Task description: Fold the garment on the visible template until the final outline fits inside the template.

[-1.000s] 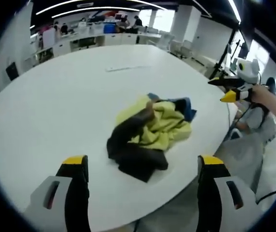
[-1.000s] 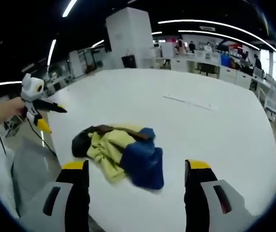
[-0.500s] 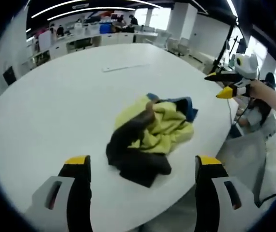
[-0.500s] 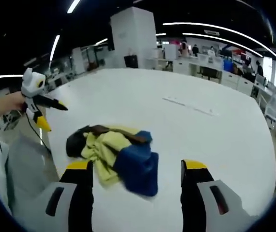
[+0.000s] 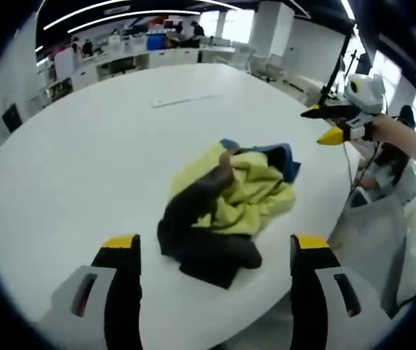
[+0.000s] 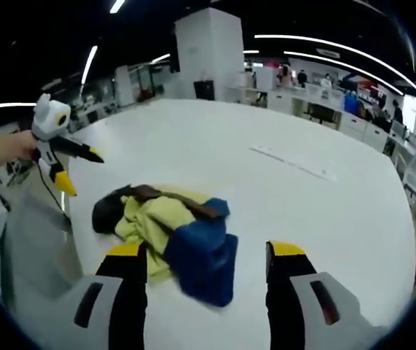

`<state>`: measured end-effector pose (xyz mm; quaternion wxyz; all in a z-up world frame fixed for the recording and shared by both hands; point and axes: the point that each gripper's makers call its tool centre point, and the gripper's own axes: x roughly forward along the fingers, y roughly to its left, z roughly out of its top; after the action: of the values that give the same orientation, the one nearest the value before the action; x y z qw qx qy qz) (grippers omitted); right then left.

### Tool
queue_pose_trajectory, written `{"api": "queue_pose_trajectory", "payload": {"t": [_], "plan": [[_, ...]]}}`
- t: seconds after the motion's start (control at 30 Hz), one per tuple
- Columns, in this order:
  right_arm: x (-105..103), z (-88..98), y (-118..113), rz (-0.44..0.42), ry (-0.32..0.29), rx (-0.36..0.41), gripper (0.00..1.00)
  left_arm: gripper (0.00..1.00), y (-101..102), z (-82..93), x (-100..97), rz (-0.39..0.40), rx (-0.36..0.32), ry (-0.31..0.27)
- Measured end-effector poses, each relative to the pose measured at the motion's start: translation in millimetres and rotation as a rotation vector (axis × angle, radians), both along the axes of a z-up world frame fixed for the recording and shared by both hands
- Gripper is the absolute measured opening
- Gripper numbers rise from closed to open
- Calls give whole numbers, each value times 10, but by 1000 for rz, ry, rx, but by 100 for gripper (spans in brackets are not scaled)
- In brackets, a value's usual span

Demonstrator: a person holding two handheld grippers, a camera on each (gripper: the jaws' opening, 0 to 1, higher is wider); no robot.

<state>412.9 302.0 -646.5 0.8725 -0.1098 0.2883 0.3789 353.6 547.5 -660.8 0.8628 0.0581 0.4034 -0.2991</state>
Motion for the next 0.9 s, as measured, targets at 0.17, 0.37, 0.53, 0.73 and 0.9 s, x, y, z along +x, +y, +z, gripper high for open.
{"api": "queue_pose_trajectory", "payload": {"t": [0.17,0.37,0.53,0.73,0.9], "plan": [[69,-60,0,11,1,-11,62,76,-20,-52,9,-3,8,2],[146,-111,22,24,-7,-13,60,74,-42,-93,27,-17,23,3],[237,-144,38,30,-22,-14,56,72,-70,-124,59,-27,28,0],[288,-210,60,53,-24,-31,53,68,-100,-165,86,-37,43,-7],[353,-250,73,72,-30,-42,50,63,-139,-198,124,-39,49,-20]]}}
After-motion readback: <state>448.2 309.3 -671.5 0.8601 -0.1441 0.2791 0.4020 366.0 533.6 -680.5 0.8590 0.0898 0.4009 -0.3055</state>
